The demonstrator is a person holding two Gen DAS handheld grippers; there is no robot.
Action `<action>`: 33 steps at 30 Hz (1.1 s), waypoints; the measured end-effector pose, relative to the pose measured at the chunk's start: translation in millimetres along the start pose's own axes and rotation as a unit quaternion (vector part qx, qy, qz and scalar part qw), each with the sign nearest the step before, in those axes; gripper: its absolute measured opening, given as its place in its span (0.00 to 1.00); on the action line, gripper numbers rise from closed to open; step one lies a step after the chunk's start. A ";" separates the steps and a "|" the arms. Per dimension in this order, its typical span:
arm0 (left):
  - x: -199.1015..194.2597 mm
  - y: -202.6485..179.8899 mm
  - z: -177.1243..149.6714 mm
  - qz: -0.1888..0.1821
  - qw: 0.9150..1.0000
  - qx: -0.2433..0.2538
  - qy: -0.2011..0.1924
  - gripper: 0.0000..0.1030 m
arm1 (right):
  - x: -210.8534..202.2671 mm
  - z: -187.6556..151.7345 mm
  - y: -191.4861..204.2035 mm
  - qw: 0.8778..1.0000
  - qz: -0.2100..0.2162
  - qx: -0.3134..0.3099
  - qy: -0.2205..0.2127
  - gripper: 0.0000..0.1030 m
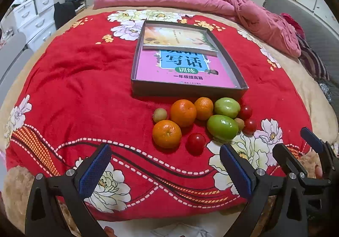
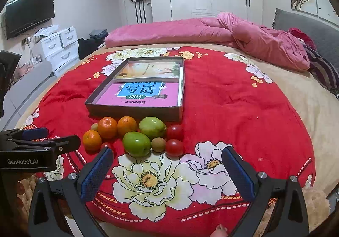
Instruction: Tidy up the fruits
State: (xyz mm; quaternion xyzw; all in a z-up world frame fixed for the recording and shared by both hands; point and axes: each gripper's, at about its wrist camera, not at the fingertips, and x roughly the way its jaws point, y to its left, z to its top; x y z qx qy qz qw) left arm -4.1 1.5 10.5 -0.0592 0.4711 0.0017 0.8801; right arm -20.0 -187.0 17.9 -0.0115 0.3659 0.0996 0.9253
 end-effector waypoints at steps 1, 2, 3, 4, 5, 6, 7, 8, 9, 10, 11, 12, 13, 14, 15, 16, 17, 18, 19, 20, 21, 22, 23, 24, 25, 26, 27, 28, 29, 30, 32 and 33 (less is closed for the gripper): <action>-0.1 -0.3 0.1 0.000 1.000 0.000 -0.001 0.99 | 0.2 0.3 0.0 1.000 0.000 -0.001 0.000 1.00; -0.3 -0.4 0.1 -0.002 1.000 0.000 -0.001 0.99 | -0.3 0.4 -0.1 1.000 0.000 -0.001 0.000 1.00; -0.6 -0.4 0.1 -0.002 1.000 0.000 -0.001 0.99 | -0.3 0.5 0.0 1.000 0.000 -0.001 0.000 1.00; -0.8 -0.4 0.0 -0.003 1.000 0.001 -0.001 0.99 | -0.2 0.6 0.3 1.000 0.000 -0.002 0.000 1.00; -0.7 -0.7 -0.2 -0.002 1.000 0.002 -0.001 0.99 | -0.1 1.2 0.4 1.000 0.000 -0.003 0.000 1.00; -0.7 -1.0 -0.4 -0.002 1.000 0.002 -0.002 0.99 | -0.2 0.8 0.4 1.000 0.000 -0.003 -0.001 1.00; -0.9 -1.2 -0.3 -0.003 1.000 0.003 -0.002 0.99 | 0.0 1.0 0.3 1.000 0.000 -0.003 -0.002 1.00; -1.0 -1.6 -0.4 -0.003 1.000 0.003 -0.001 0.99 | 0.0 1.3 0.0 1.000 -0.001 -0.004 -0.002 1.00; -1.2 -1.6 -0.4 -0.003 1.000 0.003 -0.002 0.99 | 0.0 1.4 0.0 1.000 -0.001 -0.004 -0.002 1.00; -1.2 -1.7 -0.3 -0.004 1.000 0.003 -0.002 0.99 | -0.1 1.3 0.0 1.000 -0.001 -0.005 -0.002 1.00; -1.2 -1.9 0.0 -0.004 1.000 0.003 -0.002 0.99 | -0.2 1.3 0.1 1.000 -0.001 -0.004 -0.002 1.00; -1.3 -1.9 0.2 -0.003 1.000 0.003 -0.003 0.99 | -0.1 1.3 0.1 1.000 -0.002 -0.005 -0.002 1.00; -1.3 -1.7 0.3 -0.004 1.000 0.003 -0.003 0.99 | -0.1 1.0 0.1 1.000 -0.001 -0.005 -0.002 1.00; -1.4 -1.7 0.7 -0.005 1.000 0.003 -0.003 0.99 | -0.1 1.0 0.1 1.000 -0.001 -0.004 -0.002 1.00; -1.3 -1.6 0.7 -0.004 1.000 0.003 -0.003 0.99 | 0.0 1.0 0.3 1.000 -0.001 -0.005 -0.002 1.00; -1.4 -1.6 0.8 -0.004 1.000 0.002 -0.004 0.99 | 0.2 1.2 0.1 1.000 -0.001 -0.005 -0.002 1.00; -1.2 -1.5 0.8 -0.005 1.000 0.002 -0.004 0.99 | 0.3 1.3 -0.2 1.000 -0.001 -0.005 -0.002 1.00; -0.9 -1.5 1.0 -0.005 1.000 0.002 -0.003 0.99 | 0.2 0.7 0.3 1.000 -0.001 -0.005 -0.002 1.00; -1.3 -1.6 0.7 -0.004 1.000 0.002 -0.004 0.99 | 0.3 0.8 0.2 1.000 -0.001 -0.005 -0.002 1.00; -1.2 -1.7 0.7 -0.004 1.000 0.002 -0.004 0.99 | 0.3 0.8 0.0 1.000 -0.002 -0.005 -0.002 1.00; -1.2 -1.8 0.7 -0.005 1.000 0.002 -0.004 0.99 | 0.3 0.3 0.5 1.000 -0.002 -0.005 -0.003 1.00; -1.3 -1.6 0.7 -0.005 1.000 0.002 -0.003 0.99 | 0.5 0.1 0.6 1.000 -0.002 -0.005 -0.003 1.00; -1.1 -1.2 0.8 -0.005 1.000 0.002 -0.003 0.99 | 0.5 0.0 0.6 1.000 -0.002 -0.005 -0.003 1.00; -1.0 -1.2 0.8 -0.006 1.000 0.001 -0.003 0.99 | 0.5 0.0 0.6 1.000 -0.002 -0.005 -0.002 1.00; -0.9 -0.8 1.1 -0.006 1.000 0.002 -0.003 0.99 | 0.0 0.0 0.2 1.000 -0.002 -0.005 -0.002 1.00; -0.9 -0.7 1.2 -0.005 1.000 0.002 -0.003 0.99 | 0.1 0.4 -0.2 1.000 -0.002 -0.005 -0.002 1.00; -0.9 -0.6 1.2 -0.006 1.000 0.001 -0.003 0.99 | 0.2 -0.2 0.3 1.000 -0.002 -0.005 -0.002 1.00; -0.8 -0.5 1.4 -0.007 1.000 0.001 -0.003 0.99 | 0.3 -0.6 -0.2 1.000 -0.002 -0.005 -0.001 1.00; -0.9 -0.8 1.2 -0.006 1.000 0.001 -0.003 0.99 | 0.1 -0.3 -0.7 1.000 -0.002 -0.005 -0.002 1.00; -0.6 -0.8 1.2 -0.006 1.000 0.002 -0.003 0.99 | 0.5 -0.6 -0.2 1.000 -0.002 -0.005 -0.002 1.00; -0.4 -0.6 1.4 -0.008 1.000 0.001 -0.002 0.99 | 0.9 -0.9 -0.4 1.000 -0.002 -0.005 -0.002 1.00; -0.4 -0.6 1.4 -0.009 1.000 0.001 -0.002 0.99 | 0.8 -0.8 -0.4 1.000 -0.002 -0.006 -0.002 1.00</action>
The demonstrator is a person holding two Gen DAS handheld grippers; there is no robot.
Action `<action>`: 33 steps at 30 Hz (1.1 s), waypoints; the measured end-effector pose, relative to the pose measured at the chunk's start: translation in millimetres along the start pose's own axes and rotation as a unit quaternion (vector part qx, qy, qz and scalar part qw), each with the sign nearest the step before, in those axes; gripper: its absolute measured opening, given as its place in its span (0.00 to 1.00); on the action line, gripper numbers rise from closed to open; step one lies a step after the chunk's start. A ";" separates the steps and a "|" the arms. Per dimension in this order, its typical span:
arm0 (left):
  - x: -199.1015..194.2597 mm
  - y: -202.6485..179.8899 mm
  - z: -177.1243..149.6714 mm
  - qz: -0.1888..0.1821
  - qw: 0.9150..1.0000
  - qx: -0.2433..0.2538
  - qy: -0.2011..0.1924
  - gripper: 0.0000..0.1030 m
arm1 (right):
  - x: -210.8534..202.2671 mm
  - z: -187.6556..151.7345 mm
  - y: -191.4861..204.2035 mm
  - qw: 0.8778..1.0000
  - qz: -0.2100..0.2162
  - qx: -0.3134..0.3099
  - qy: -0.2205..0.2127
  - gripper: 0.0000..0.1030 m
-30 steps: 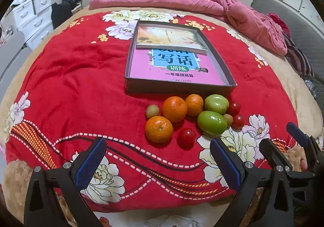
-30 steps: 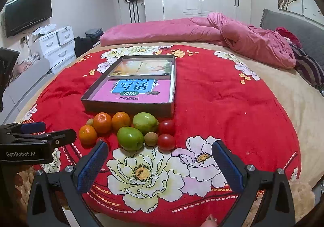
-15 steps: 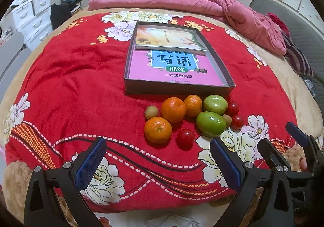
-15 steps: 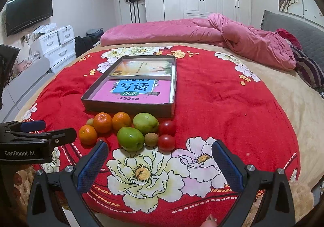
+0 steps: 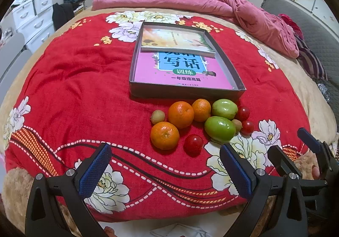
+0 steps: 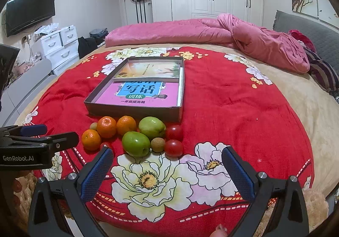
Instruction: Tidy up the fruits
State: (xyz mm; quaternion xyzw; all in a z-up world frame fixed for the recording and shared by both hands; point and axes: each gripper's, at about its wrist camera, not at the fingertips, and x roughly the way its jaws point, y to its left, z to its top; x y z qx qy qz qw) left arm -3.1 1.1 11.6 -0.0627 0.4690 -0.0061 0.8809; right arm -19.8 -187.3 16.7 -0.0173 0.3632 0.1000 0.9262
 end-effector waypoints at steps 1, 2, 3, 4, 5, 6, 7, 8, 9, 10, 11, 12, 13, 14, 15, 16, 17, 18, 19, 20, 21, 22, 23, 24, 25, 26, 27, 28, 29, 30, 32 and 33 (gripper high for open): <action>-0.3 0.1 -0.1 0.000 1.000 0.001 0.000 0.99 | 0.4 0.0 -0.1 1.000 0.000 -0.001 0.000 1.00; -0.4 0.2 -0.1 0.000 1.000 0.001 0.000 0.99 | 1.2 -0.6 0.4 1.000 0.000 -0.001 0.001 1.00; -0.5 0.2 -0.1 -0.001 1.000 0.000 0.000 0.99 | 1.5 -0.8 0.2 1.000 0.000 -0.002 0.001 1.00; -0.6 0.3 -0.1 -0.001 1.000 0.000 -0.001 0.99 | 1.8 -0.7 -0.3 1.000 0.000 -0.002 0.001 1.00; -0.7 0.2 -0.2 -0.001 1.000 0.000 -0.001 0.99 | 1.8 -0.8 0.2 1.000 0.000 -0.002 0.001 1.00; -0.9 0.2 -0.1 -0.001 1.000 0.000 -0.002 0.99 | 1.7 -0.9 0.1 1.000 0.000 -0.001 0.001 1.00; -0.9 0.2 -0.1 -0.002 1.000 0.000 -0.002 0.99 | 1.9 -1.0 -0.3 1.000 0.000 -0.001 0.002 1.00; -0.8 0.4 -0.2 -0.002 1.000 -0.001 -0.002 0.99 | 2.6 -1.3 0.3 1.000 -0.001 -0.001 0.002 1.00; -0.9 0.1 -0.3 -0.002 1.000 0.000 -0.002 0.99 | 2.6 -1.3 0.1 1.000 0.000 -0.001 0.002 1.00; -0.8 0.2 -0.3 -0.002 1.000 -0.001 -0.002 0.99 | 2.5 -1.4 -0.1 1.000 -0.001 -0.001 0.002 1.00; -0.9 0.2 -0.4 -0.003 1.000 -0.001 -0.002 0.99 | 2.4 -1.3 -0.4 1.000 0.000 -0.001 0.002 1.00; -0.9 0.1 -0.3 -0.003 1.000 0.000 -0.002 0.99 | 2.5 -1.2 0.2 1.000 0.000 -0.001 0.002 1.00; -0.9 0.1 -0.3 -0.002 1.000 0.000 -0.002 0.99 | 3.0 -1.4 -0.1 1.000 0.000 -0.001 0.003 1.00; -1.0 0.3 -0.4 -0.002 1.000 0.000 -0.002 0.99 | 3.4 -1.5 -0.2 1.000 0.000 -0.002 0.003 1.00; -0.9 0.3 -0.4 -0.002 1.000 0.000 -0.002 0.99 | 3.6 -1.5 -0.3 1.000 0.001 -0.001 0.003 1.00; -0.9 0.3 -0.4 -0.001 1.000 0.000 -0.002 0.99 | 3.5 -1.5 0.0 1.000 0.000 -0.002 0.003 1.00; -1.0 0.4 -0.4 -0.001 1.000 0.000 -0.002 0.99 | 3.4 -1.5 0.0 1.000 0.000 -0.002 0.003 1.00; -0.7 0.4 -0.4 -0.002 1.000 0.000 -0.002 0.99 | 3.5 -1.6 -0.1 1.000 0.000 -0.001 0.003 1.00; -0.7 0.4 -0.4 -0.001 1.000 0.000 -0.001 0.99 | 4.1 -1.9 -0.5 1.000 0.001 -0.001 0.004 1.00; -0.4 0.8 -0.6 -0.001 1.000 0.000 0.000 0.99 | 4.5 -2.0 0.0 1.000 0.001 -0.002 0.004 1.00; 0.1 1.3 -0.6 -0.002 1.000 0.000 0.001 0.99 | 6.4 -2.6 -0.2 1.000 0.002 -0.001 0.007 1.00; 0.9 1.6 -0.6 -0.003 1.000 0.000 0.002 0.99 | 8.0 -2.7 -0.6 1.000 0.001 -0.001 0.009 1.00; 1.7 2.3 -0.4 -0.004 1.000 0.000 0.003 0.99 | 9.8 -3.0 -1.7 1.000 0.000 0.000 0.012 1.00; 2.6 3.3 -0.3 -0.003 1.000 -0.001 0.004 0.99 | 12.6 -2.5 -2.4 1.000 0.000 0.001 0.014 1.00; 3.9 4.5 -0.1 -0.004 1.000 -0.002 0.005 0.99 | 14.3 -2.2 -3.6 1.000 -0.002 0.001 0.016 1.00; 5.4 6.0 0.3 -0.005 1.000 -0.004 0.005 0.99 | 16.0 -1.9 -5.0 1.000 -0.005 0.001 0.018 1.00; 7.2 7.9 0.7 -0.006 1.000 -0.006 0.008 0.99 | 18.8 -1.7 -7.4 1.000 -0.006 0.003 0.021 1.00; 9.6 9.6 1.5 -0.006 1.000 -0.008 0.011 0.99 | 21.1 -1.7 -9.3 1.000 -0.007 0.004 0.025 1.00; 12.4 12.3 2.1 -0.007 1.000 -0.012 0.015 0.99 | 22.9 -1.0 -11.3 1.000 -0.010 0.004 0.029 1.00; 14.4 14.4 2.6 -0.007 1.000 -0.014 0.019 0.99 | 26.0 -1.1 -13.9 0.999 -0.012 0.005 0.035 1.00; 18.4 19.4 3.4 -0.007 0.999 -0.020 0.025 0.99 | 29.7 -0.4 -17.8 0.999 -0.011 0.009 0.044 1.00; 20.2 21.5 3.7 -0.006 0.999 -0.021 0.027 0.99 | 31.6 0.0 -19.6 0.999 -0.013 0.010 0.048 1.00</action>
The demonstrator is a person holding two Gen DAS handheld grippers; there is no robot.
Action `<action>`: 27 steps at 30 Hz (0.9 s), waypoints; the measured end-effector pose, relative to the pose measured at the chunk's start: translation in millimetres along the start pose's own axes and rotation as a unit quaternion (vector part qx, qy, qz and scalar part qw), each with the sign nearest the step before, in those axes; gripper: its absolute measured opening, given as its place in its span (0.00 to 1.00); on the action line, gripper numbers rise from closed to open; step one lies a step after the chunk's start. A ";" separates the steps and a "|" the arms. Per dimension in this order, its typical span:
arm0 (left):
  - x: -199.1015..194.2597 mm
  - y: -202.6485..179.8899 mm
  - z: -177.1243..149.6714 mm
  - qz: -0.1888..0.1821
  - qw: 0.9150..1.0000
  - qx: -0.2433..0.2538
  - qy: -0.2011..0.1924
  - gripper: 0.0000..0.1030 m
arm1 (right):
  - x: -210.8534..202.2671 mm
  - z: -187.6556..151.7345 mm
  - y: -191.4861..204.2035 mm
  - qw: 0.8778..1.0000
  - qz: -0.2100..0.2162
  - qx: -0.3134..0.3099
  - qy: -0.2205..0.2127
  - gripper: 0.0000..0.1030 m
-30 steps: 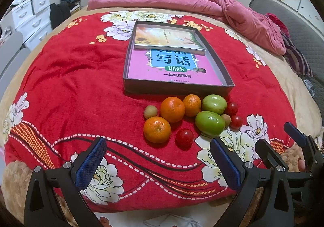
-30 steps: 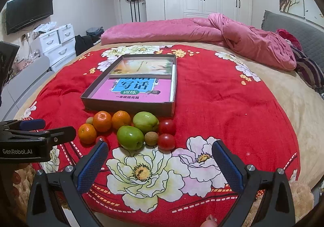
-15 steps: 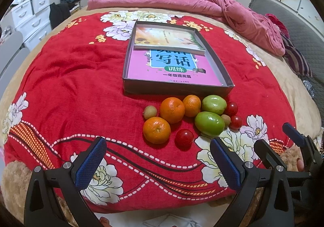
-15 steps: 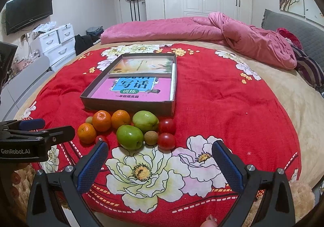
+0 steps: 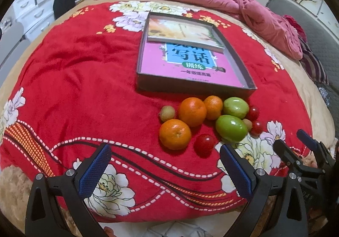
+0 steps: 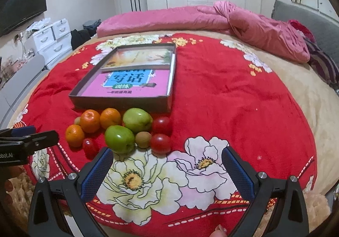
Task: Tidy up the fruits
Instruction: 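Grasp a mandarin orange with the left tool while the right tool grasps a red tomato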
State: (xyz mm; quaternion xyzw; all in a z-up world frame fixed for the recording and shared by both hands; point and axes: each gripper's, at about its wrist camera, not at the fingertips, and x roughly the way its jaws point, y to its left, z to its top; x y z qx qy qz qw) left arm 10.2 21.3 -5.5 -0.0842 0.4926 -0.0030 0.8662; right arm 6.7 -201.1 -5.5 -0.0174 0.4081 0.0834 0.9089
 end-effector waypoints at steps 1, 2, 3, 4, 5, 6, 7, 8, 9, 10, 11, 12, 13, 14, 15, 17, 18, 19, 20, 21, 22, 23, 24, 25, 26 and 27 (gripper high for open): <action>1.4 1.6 0.7 0.001 1.000 -0.002 0.001 0.99 | 1.9 0.2 -1.7 1.000 -0.001 0.000 0.003 1.00; 2.9 3.6 1.3 0.002 1.000 -0.003 0.002 0.99 | 3.7 0.3 -3.0 1.000 -0.002 0.001 0.006 1.00; 4.8 5.4 2.0 0.002 1.000 -0.004 0.004 0.99 | 5.4 1.3 -3.4 1.000 -0.003 0.001 0.011 1.00; 6.0 7.0 2.4 0.003 1.000 -0.004 0.005 0.99 | 7.5 1.6 -4.1 1.000 -0.002 0.001 0.014 1.00; 7.6 8.3 3.3 0.004 1.000 -0.004 0.005 0.99 | 9.7 2.0 -4.8 1.000 -0.001 0.001 0.018 1.00; 9.5 9.6 4.3 0.004 1.000 -0.002 0.006 0.99 | 13.5 3.0 -5.5 1.000 -0.004 -0.001 0.023 1.00; 11.5 10.8 5.0 0.005 1.000 -0.001 0.007 0.99 | 16.3 4.0 -5.9 1.000 -0.005 -0.002 0.027 1.00; 14.0 11.9 6.1 0.005 1.000 0.001 0.008 0.99 | 18.8 4.4 -6.6 1.000 -0.006 -0.003 0.030 1.00; 16.5 12.9 7.3 0.004 1.000 0.004 0.009 0.99 | 22.1 5.1 -7.4 0.999 -0.010 -0.005 0.034 1.00; 18.2 14.1 7.9 0.005 1.000 0.006 0.011 0.99 | 24.0 5.4 -7.9 0.999 -0.010 -0.006 0.036 1.00; 21.1 14.9 8.8 0.007 1.000 0.007 0.013 0.99 | 26.3 5.9 -8.2 0.999 -0.009 -0.008 0.038 0.99; 23.3 15.1 9.6 0.005 1.000 0.008 0.017 0.99 | 28.9 6.4 -8.5 0.999 -0.010 -0.011 0.039 0.98; 26.6 15.2 10.3 0.001 1.000 0.009 0.021 0.99 | 30.3 6.8 -8.3 0.999 -0.010 -0.014 0.039 0.94; 29.2 15.2 10.7 -0.003 1.000 0.009 0.026 0.99 | 32.0 7.3 -8.0 0.999 -0.008 -0.017 0.040 0.93; 32.7 14.7 11.4 -0.009 0.999 0.009 0.033 0.99 | 35.2 8.1 -7.3 0.999 -0.005 -0.022 0.044 0.89; 36.4 12.6 12.3 -0.013 0.999 0.012 0.034 0.98 | 40.5 8.7 -7.1 0.998 0.002 -0.023 0.052 0.80; 37.9 11.2 12.7 -0.013 0.999 0.016 0.034 0.98 | 42.4 8.4 -7.7 0.998 0.005 -0.023 0.054 0.78; 39.2 9.8 13.1 -0.013 0.999 0.018 0.035 0.95 | 44.5 8.2 -8.4 0.998 0.008 -0.022 0.058 0.73; 40.0 9.3 13.1 -0.018 0.999 0.019 0.035 0.94 | 45.8 7.8 -8.2 0.998 0.010 -0.023 0.059 0.67; 41.4 8.4 13.8 -0.021 0.999 0.020 0.037 0.94 | 47.4 7.6 -8.5 0.998 0.015 -0.023 0.062 0.64; 41.6 8.1 13.9 -0.022 0.999 0.019 0.037 0.94 | 48.8 7.8 -8.3 0.997 0.019 -0.023 0.064 0.59; 42.2 7.8 14.4 -0.026 0.999 0.018 0.037 0.93 | 50.5 8.0 -7.7 0.997 0.023 -0.025 0.066 0.57; 42.5 7.3 14.8 -0.029 0.999 0.018 0.037 0.93 | 52.2 7.8 -7.1 0.997 0.026 -0.027 0.068 0.54; 42.8 6.7 15.0 -0.030 0.999 0.019 0.037 0.89 | 53.8 7.7 -6.3 0.997 0.028 -0.029 0.070 0.51; 43.9 5.8 15.5 -0.033 0.998 0.022 0.038 0.78 | 55.6 7.6 -5.4 0.996 0.031 -0.031 0.072 0.47; 45.7 5.1 15.7 -0.036 0.998 0.024 0.043 0.71 | 56.6 6.9 -4.9 0.996 0.034 -0.033 0.073 0.47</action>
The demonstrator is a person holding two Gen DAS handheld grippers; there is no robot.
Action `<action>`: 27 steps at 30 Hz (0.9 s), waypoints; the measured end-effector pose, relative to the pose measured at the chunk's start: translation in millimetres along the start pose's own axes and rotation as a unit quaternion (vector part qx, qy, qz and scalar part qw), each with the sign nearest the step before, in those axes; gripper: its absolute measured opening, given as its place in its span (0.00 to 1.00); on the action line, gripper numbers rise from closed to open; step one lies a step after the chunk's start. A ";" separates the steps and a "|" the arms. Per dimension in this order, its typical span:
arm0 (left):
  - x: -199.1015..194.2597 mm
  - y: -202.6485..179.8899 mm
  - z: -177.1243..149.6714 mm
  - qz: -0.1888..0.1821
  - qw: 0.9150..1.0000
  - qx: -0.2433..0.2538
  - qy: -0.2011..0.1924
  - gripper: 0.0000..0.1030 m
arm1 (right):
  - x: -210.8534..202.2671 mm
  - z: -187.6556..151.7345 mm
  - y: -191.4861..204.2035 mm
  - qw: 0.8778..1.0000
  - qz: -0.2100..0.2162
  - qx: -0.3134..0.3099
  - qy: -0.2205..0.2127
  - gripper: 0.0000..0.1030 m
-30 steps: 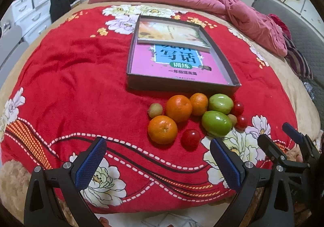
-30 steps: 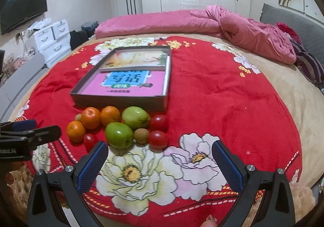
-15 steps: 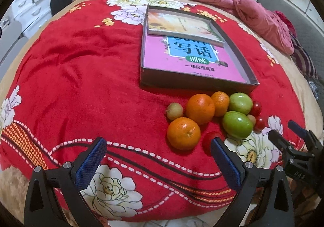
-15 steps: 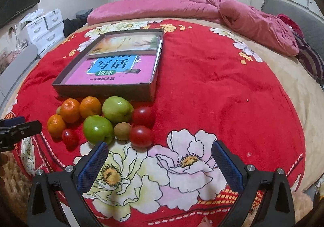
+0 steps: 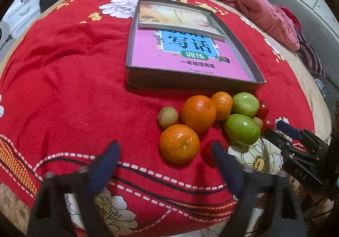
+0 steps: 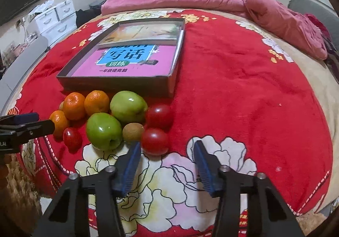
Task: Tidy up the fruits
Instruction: 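Grasp a mandarin orange with the left tool while the right tool grasps a red tomato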
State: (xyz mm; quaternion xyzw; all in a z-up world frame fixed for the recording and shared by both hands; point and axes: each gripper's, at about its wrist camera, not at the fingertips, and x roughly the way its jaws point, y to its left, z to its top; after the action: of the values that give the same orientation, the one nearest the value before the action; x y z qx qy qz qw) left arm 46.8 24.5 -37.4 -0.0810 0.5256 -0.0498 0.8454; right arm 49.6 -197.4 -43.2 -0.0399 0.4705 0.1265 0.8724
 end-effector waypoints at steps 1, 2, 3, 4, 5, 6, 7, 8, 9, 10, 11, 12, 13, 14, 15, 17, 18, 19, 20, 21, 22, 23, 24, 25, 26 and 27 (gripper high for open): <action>2.8 0.1 0.3 -0.005 1.000 -0.001 0.007 0.62 | 1.0 0.4 0.4 1.000 0.002 -0.001 0.001 0.47; 3.9 0.5 0.0 -0.009 1.000 -0.002 0.010 0.62 | 2.2 0.9 1.0 1.000 0.003 -0.003 0.001 0.47; 5.1 0.5 -0.3 -0.010 1.000 -0.004 0.012 0.62 | 2.9 0.8 1.4 1.000 0.004 -0.006 0.000 0.47; 5.6 0.2 -0.2 -0.011 1.000 -0.004 0.012 0.62 | 4.0 1.4 1.5 1.000 0.006 -0.007 0.000 0.46; 6.2 -0.6 -0.1 -0.011 1.000 -0.001 0.013 0.62 | 4.7 1.7 1.3 1.000 0.008 -0.006 0.000 0.45; 7.1 -1.2 0.2 -0.010 1.000 0.000 0.014 0.62 | 6.0 2.6 0.6 1.000 0.012 -0.006 0.001 0.45; 8.5 -1.7 0.4 -0.011 1.000 0.000 0.015 0.62 | 7.1 3.0 0.4 1.000 0.014 -0.006 0.001 0.45; 9.5 -1.5 0.1 -0.011 1.000 0.000 0.016 0.62 | 8.2 3.7 0.4 1.000 0.016 -0.006 0.001 0.44; 10.7 -1.6 0.3 -0.011 1.000 0.000 0.018 0.62 | 9.1 4.5 0.7 1.000 0.017 -0.009 0.000 0.43; 12.2 -2.3 0.7 -0.010 1.000 0.000 0.020 0.62 | 9.7 5.1 1.3 1.000 0.019 -0.012 -0.001 0.42; 12.7 -2.6 0.9 -0.010 1.000 0.000 0.020 0.62 | 10.3 6.0 1.9 1.000 0.021 -0.016 -0.002 0.38; 13.0 -2.9 1.1 -0.010 1.000 0.000 0.021 0.62 | 11.4 7.1 3.0 0.999 0.024 -0.020 -0.002 0.37; 13.8 -2.9 1.3 -0.009 1.000 -0.002 0.023 0.62 | 12.0 7.7 3.4 0.999 0.025 -0.022 -0.002 0.36; 14.8 -2.2 2.0 -0.010 1.000 -0.004 0.024 0.62 | 12.9 7.8 3.5 0.999 0.024 -0.023 -0.002 0.36; 15.6 -2.1 2.2 -0.010 1.000 -0.006 0.025 0.62 | 13.9 7.2 4.0 0.999 0.023 -0.023 0.001 0.36; 17.8 -3.0 2.7 -0.008 1.000 -0.005 0.026 0.62 | 16.0 5.1 5.2 0.999 0.019 -0.026 0.007 0.31; 18.4 -2.6 2.5 -0.007 1.000 -0.005 0.027 0.62 | 16.3 4.3 6.0 0.999 0.017 -0.028 0.007 0.29; 19.6 -3.2 2.7 -0.006 1.000 -0.004 0.027 0.62 | 16.0 4.3 5.5 0.999 0.018 -0.027 0.005 0.29; 19.8 -3.0 2.5 -0.007 1.000 -0.004 0.027 0.61 | 15.2 4.3 4.8 0.999 0.020 -0.025 0.002 0.29; 20.3 -2.8 2.7 -0.007 1.000 -0.004 0.026 0.61 | 13.9 4.7 3.6 1.000 0.023 -0.021 0.000 0.29; 20.7 -2.9 2.9 -0.008 1.000 -0.003 0.026 0.59 | 12.7 5.1 2.3 1.000 0.026 -0.017 -0.004 0.29; 20.6 -3.2 3.0 -0.010 1.000 -0.001 0.025 0.56 | 12.0 5.0 1.4 0.999 0.028 -0.014 -0.005 0.29; 19.9 -3.2 3.0 -0.014 1.000 0.001 0.023 0.53 | 11.1 5.2 0.4 0.999 0.029 -0.012 -0.008 0.29; 18.7 -3.3 3.0 -0.024 0.999 0.000 0.021 0.47 | 9.9 5.3 -0.4 0.999 0.031 -0.009 -0.010 0.29; 18.4 -3.4 3.4 -0.030 0.999 0.000 0.021 0.44 | 8.8 5.1 -0.9 0.999 0.032 -0.008 -0.012 0.29; 17.9 -4.0 3.3 -0.029 0.999 0.002 0.020 0.44 | 6.5 4.7 -1.6 0.999 0.034 -0.004 -0.017 0.29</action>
State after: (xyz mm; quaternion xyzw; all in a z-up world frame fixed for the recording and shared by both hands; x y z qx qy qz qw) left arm 57.6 17.9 -51.0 -0.0931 0.5398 -0.0772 0.8330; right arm 57.2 -196.9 -46.1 -0.0258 0.4562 0.1585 0.8753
